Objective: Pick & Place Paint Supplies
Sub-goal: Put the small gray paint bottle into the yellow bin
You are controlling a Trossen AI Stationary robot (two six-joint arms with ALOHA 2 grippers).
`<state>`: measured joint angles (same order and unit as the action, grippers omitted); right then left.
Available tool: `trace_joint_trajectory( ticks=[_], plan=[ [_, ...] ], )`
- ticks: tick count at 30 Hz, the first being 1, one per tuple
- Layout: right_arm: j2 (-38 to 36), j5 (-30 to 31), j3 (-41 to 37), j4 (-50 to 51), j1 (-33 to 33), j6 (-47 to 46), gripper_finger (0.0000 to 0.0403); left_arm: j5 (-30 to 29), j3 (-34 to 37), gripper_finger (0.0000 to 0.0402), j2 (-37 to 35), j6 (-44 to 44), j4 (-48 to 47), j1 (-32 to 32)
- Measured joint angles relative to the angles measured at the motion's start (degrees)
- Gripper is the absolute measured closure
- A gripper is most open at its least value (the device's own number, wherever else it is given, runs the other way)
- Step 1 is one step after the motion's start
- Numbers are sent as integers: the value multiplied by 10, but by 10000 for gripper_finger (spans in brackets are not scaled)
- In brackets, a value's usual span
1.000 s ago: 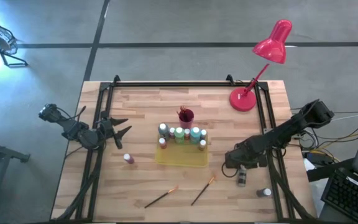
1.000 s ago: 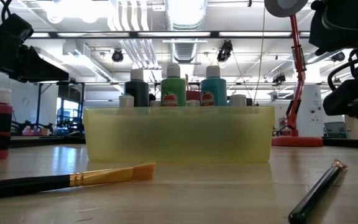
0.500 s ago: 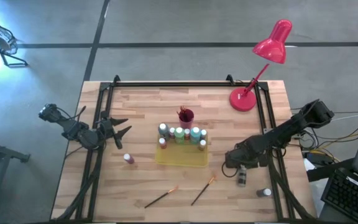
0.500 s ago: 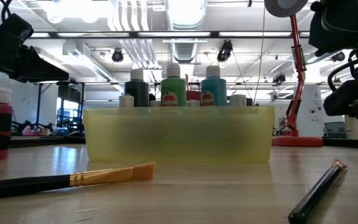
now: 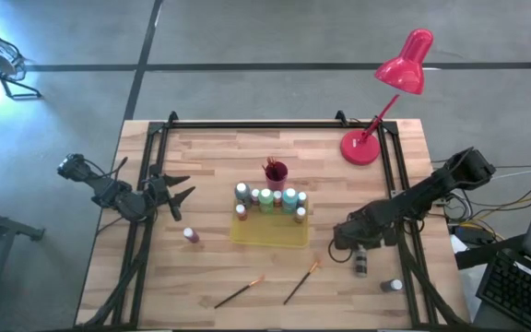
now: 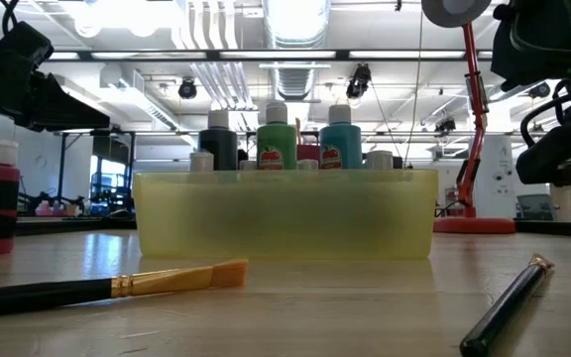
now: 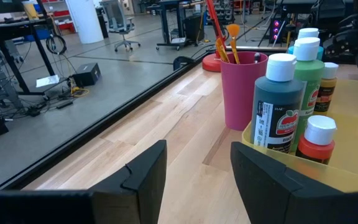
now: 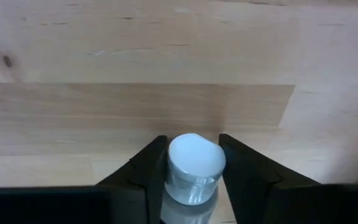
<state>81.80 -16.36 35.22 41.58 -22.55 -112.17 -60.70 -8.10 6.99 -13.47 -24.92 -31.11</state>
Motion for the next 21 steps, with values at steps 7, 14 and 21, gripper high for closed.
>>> trace_joint_trajectory(
  ticks=[7, 14, 21],
  plan=[
    [-4, 34, 0, -1, -1, 16, 289, 0, 0, 217, 0, 0, 0, 0],
    [-33, 173, 23, 3, 0, 63, 289, 0, 0, 217, 0, 0, 0, 0],
    [-97, 332, 89, 100, 0, 133, 289, 0, 0, 217, 0, 0, 0, 0]
  ],
)
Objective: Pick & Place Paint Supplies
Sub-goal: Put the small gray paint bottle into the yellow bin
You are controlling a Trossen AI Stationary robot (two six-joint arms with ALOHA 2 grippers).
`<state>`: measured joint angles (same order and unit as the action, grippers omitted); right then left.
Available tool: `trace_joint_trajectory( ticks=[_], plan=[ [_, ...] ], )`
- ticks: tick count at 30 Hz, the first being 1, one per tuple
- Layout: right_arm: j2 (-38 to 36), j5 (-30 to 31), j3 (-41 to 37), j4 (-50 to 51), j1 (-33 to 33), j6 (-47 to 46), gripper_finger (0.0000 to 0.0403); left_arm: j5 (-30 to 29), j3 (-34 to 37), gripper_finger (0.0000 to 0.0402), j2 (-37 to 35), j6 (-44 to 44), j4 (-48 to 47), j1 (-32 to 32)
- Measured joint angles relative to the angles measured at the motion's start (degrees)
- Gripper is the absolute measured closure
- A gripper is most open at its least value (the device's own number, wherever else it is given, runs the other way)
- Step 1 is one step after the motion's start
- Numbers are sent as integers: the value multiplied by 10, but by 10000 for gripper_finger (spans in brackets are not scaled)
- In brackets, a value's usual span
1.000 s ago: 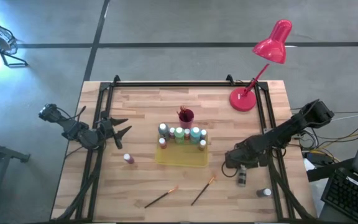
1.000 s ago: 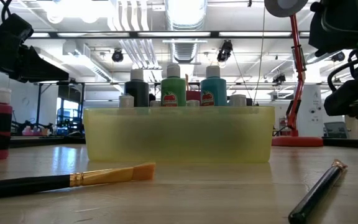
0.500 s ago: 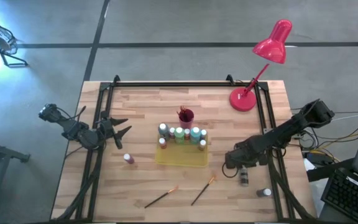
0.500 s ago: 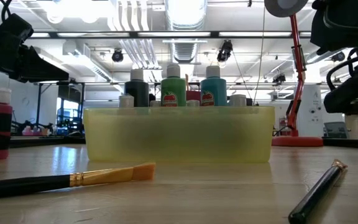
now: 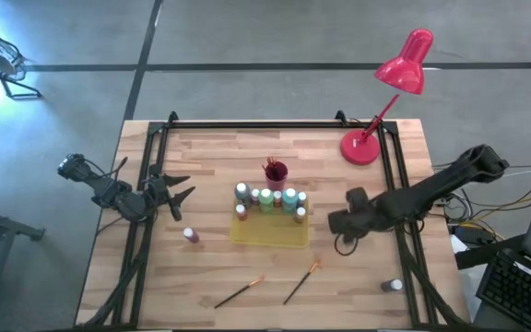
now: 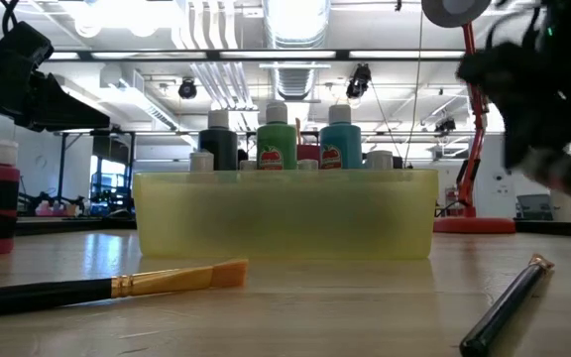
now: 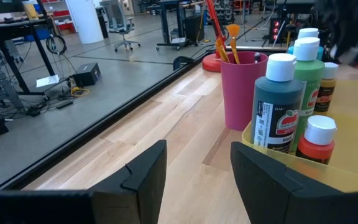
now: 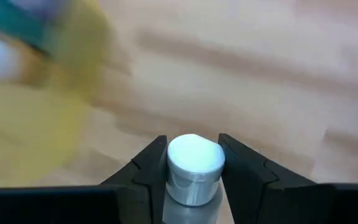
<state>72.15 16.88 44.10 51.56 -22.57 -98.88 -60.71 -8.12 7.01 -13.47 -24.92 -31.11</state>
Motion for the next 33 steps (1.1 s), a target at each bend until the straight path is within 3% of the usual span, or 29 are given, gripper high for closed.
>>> trace_joint_trajectory(
  ticks=[4, 8, 12, 19, 27, 33],
  plan=[
    [-29, 112, 51, 13, 0, 63, 289, 0, 0, 217, 0, 0, 0, 0],
    [-27, 218, 106, -33, 0, 187, 289, 0, 0, 217, 0, 0, 0, 0],
    [1, 301, 159, -153, -3, 374, 289, 0, 0, 217, 0, 0, 0, 0],
    [121, 380, 222, -345, -5, 649, 289, 0, 0, 217, 0, 0, 0, 0],
    [281, 519, 283, -348, -19, 660, 289, 0, 0, 217, 0, 0, 0, 0],
    [351, 546, 333, -343, -35, 662, 289, 0, 0, 217, 0, 0, 0, 0]
  ],
)
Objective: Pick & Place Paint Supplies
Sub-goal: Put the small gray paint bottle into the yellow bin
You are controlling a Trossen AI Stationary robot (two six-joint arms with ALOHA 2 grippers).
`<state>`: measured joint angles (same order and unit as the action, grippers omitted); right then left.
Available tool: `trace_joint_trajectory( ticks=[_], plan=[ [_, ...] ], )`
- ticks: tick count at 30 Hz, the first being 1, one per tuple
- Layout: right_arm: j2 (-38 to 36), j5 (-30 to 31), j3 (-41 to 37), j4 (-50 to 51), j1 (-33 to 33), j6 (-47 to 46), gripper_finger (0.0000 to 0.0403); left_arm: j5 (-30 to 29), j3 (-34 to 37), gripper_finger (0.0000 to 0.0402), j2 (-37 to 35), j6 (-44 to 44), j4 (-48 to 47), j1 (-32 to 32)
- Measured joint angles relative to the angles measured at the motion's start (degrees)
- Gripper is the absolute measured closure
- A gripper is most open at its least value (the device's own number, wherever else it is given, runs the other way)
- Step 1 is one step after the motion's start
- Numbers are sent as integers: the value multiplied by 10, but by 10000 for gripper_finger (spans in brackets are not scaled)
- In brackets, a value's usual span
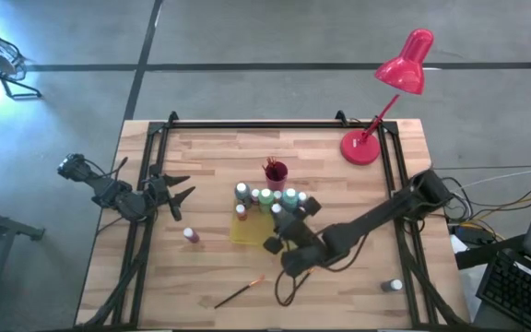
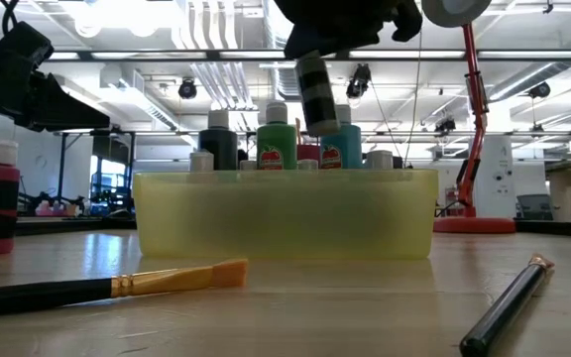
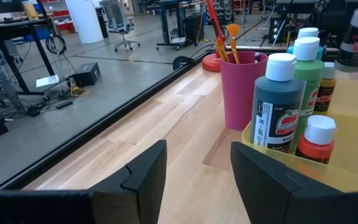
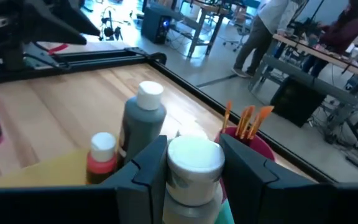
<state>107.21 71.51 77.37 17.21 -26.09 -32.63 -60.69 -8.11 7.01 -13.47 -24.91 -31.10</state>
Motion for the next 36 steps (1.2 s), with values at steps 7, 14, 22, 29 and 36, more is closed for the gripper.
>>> trace_joint_trajectory(
  ticks=[7, 14, 22, 29, 36],
  plan=[
    [23, 21, -13, 1, -8, -91, 289, 0, 0, 217, 0, 0, 0, 0],
    [55, 38, -53, -10, -10, -177, 289, 0, 0, 217, 0, 0, 0, 0],
    [82, 39, -60, -59, -9, -180, 289, 0, 0, 217, 0, 0, 0, 0],
    [85, 53, -86, -78, -3, -225, 289, 0, 0, 217, 0, 0, -1, 0],
    [106, 55, -108, -179, 11, -181, 289, 0, 0, 217, 0, 0, -1, 0]
  ],
)
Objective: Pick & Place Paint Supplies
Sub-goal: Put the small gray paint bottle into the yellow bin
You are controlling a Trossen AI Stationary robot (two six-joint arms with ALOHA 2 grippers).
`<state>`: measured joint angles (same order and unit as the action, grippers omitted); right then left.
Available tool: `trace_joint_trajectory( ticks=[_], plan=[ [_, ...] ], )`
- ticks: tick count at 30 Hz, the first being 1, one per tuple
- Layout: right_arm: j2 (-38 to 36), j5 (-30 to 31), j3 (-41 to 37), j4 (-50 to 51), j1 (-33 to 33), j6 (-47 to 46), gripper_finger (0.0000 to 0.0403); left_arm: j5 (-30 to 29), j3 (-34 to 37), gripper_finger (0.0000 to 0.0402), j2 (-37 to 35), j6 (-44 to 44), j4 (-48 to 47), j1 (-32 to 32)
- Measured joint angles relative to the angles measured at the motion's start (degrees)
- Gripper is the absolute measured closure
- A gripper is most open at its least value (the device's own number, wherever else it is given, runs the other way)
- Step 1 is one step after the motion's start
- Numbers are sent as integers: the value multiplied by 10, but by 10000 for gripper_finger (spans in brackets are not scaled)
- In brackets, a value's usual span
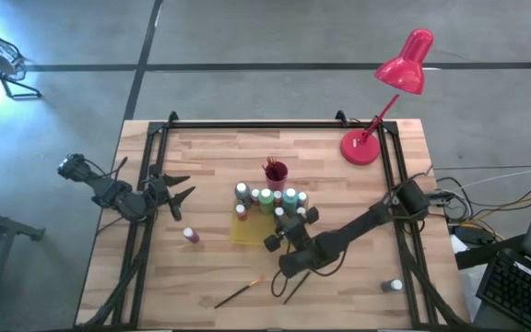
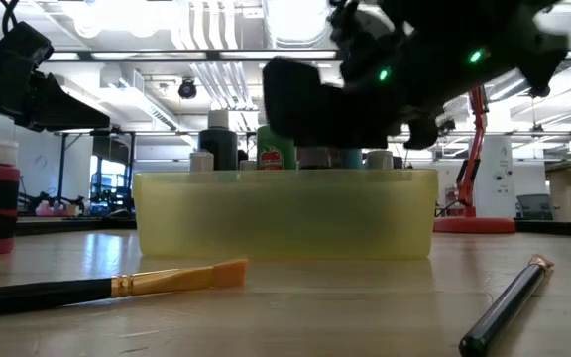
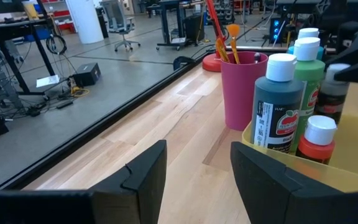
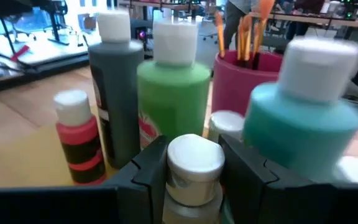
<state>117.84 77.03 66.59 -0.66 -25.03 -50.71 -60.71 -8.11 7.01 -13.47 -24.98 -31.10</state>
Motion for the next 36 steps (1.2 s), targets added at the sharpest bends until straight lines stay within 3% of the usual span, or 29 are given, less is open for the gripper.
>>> trace_joint_trajectory(
  ticks=[5, 19, 26, 36],
  plan=[
    [25, -6, 0, -42, 8, 50, 289, 0, 0, 217, 0, 0, 0, 0],
    [32, -16, 3, -44, 17, 42, 288, 0, 0, 217, 0, 0, 0, 0],
    [32, -23, 3, -44, 21, 41, 248, 0, 0, 217, 0, 0, 0, 0],
    [31, -25, 3, -44, 21, 47, 223, 0, 0, 217, 0, 0, 0, 0]
  ],
)
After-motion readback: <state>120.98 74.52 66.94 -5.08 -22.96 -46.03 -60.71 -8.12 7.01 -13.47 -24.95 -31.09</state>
